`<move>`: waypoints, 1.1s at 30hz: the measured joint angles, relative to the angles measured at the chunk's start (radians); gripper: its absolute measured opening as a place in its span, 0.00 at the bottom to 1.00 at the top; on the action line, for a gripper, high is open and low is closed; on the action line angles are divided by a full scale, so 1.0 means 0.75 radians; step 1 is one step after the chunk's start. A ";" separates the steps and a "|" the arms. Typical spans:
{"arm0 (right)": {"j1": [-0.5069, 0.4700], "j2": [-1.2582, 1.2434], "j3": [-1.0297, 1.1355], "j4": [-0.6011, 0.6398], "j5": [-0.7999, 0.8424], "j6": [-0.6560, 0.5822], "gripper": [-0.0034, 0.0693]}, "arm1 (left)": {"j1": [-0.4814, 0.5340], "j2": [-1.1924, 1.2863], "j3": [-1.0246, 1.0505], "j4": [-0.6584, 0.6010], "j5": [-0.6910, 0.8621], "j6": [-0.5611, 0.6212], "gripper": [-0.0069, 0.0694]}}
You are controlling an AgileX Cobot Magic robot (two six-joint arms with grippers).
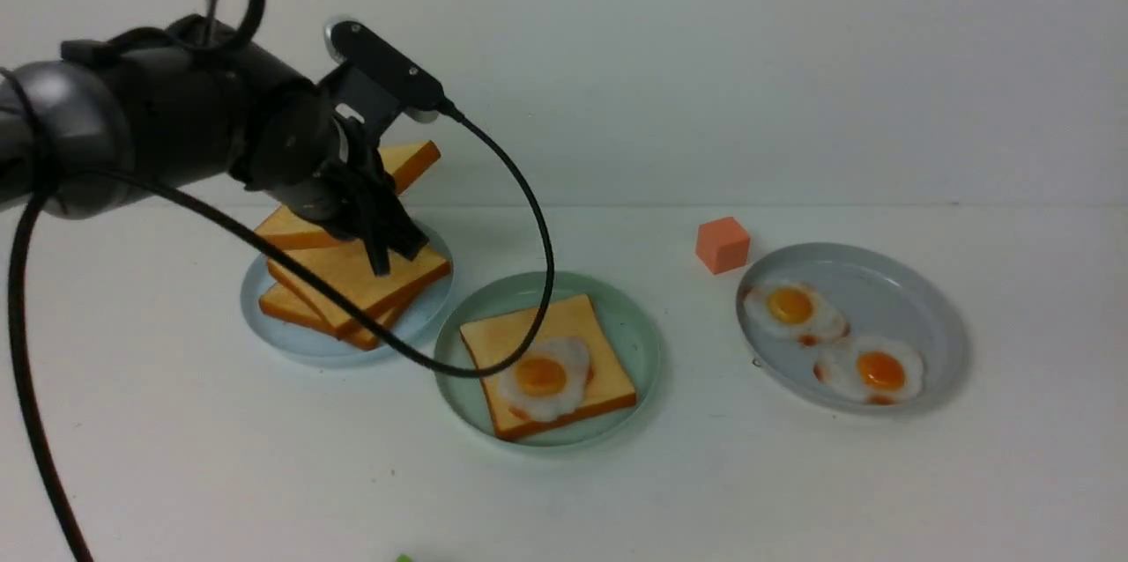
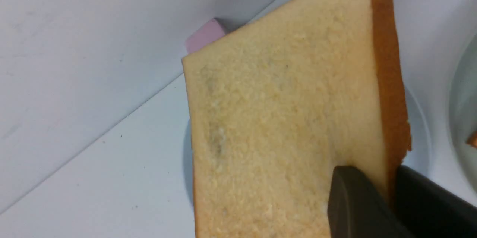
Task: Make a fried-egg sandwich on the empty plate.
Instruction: Use the left arm to grab a slice of bread, then use the left arm to place a slice of bread on the fried egg in the middle
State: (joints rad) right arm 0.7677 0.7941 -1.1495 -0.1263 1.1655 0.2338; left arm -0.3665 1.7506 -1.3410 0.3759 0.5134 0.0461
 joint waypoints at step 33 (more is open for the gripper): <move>0.000 -0.146 0.001 -0.030 0.063 -0.039 0.11 | -0.392 0.059 0.259 0.043 -0.186 0.314 0.21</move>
State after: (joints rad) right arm 0.7677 0.6848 -1.1484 -0.1487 1.2124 0.2044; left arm -0.6607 1.7952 -1.1468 0.4084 0.3742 0.2817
